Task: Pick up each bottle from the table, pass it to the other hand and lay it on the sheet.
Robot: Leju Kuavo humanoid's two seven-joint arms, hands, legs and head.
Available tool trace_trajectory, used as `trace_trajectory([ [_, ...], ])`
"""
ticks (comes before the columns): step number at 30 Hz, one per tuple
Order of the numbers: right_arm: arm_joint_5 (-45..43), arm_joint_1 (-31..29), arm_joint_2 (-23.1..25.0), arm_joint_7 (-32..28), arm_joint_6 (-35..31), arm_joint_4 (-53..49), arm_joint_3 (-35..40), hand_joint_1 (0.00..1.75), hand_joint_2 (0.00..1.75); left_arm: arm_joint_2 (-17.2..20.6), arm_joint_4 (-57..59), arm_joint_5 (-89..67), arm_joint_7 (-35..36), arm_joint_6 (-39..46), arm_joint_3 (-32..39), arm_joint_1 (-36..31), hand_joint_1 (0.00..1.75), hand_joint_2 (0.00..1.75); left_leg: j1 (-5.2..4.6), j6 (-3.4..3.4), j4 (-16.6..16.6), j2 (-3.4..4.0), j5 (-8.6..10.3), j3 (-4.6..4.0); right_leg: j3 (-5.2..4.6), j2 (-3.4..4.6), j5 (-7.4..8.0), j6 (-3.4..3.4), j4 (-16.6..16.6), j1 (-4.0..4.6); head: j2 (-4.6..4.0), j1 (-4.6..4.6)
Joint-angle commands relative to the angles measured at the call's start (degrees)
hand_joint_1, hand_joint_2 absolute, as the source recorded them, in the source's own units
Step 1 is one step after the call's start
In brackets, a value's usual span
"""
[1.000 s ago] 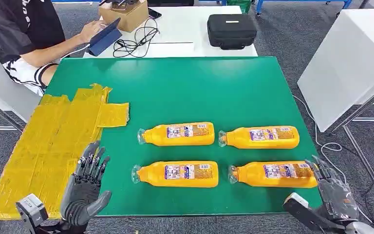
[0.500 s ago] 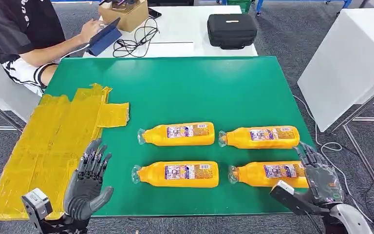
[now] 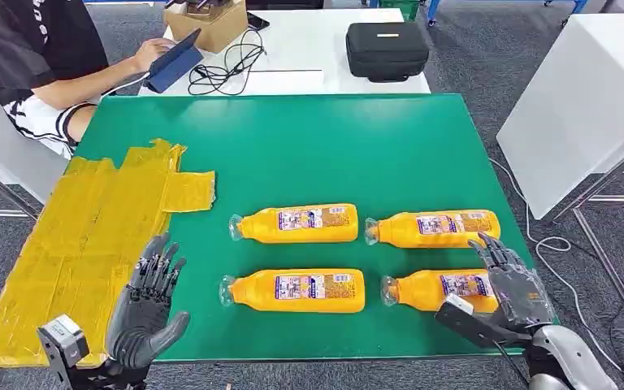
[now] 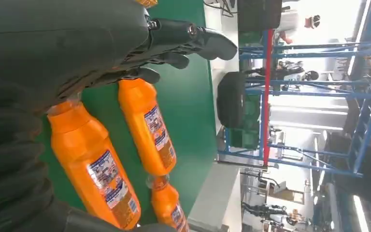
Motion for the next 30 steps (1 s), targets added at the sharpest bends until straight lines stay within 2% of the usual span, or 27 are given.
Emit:
trace_trajectory([
  [1,0.91,-0.77,0.54,1.4,0.92,4.84,0.63,0.0,1.75,0.2,2.31,-0.03,0.54,-0.21,-1.98,-0.48,0.0,1.75,0.01,-0.04,-0.09,-0.02,-0.06,0.23,0.26,-0.09,-0.05,0.06,-0.13,0.0,0.0,-0.02],
  [19,-2.53,-8.25,-1.76,-0.29,2.77,13.49,5.04,0.0,1.75,0.94,-0.26,0.3,0.54,2.45,-1.65,2.57,0.0,1.75,0.03,-0.05,-0.04,0.22,-0.16,0.32,0.31,0.11,-0.06,0.08,-0.11,0.03,0.0,-0.02],
  [21,-2.94,-9.08,-1.62,-0.41,2.9,14.23,5.64,0.0,1.75,1.12,-0.29,0.41,0.5,2.78,-1.7,2.93,0.0,1.75,0.03,-0.03,-0.04,0.13,-0.06,0.12,0.13,0.06,0.0,0.05,-0.08,0.02,0.0,0.0],
  [22,-3.22,-9.45,-1.48,-0.47,2.92,14.66,6.1,0.0,1.75,1.17,-0.27,0.51,0.42,2.96,-1.73,3.11,0.0,1.75,0.05,-0.07,-0.03,0.22,-0.19,0.38,0.39,0.07,-0.08,0.11,-0.13,0.05,0.0,-0.02],
  [23,-3.29,-9.56,-1.24,-0.48,2.93,14.84,6.34,0.0,1.75,1.23,-0.25,0.59,0.35,3.03,-1.72,3.23,0.0,1.75,0.02,-0.04,-0.06,0.14,-0.06,0.16,0.16,0.06,0.0,0.05,-0.1,0.02,0.0,0.0],
  [30,-3.31,-9.46,-0.8,-0.49,2.95,15.11,6.9,0.0,1.75,1.35,-0.14,0.66,0.24,3.18,-1.74,3.38,0.0,1.75,0.04,-0.04,-0.05,0.08,-0.07,0.16,0.18,0.0,-0.02,0.05,-0.1,0.04,0.0,0.0],
])
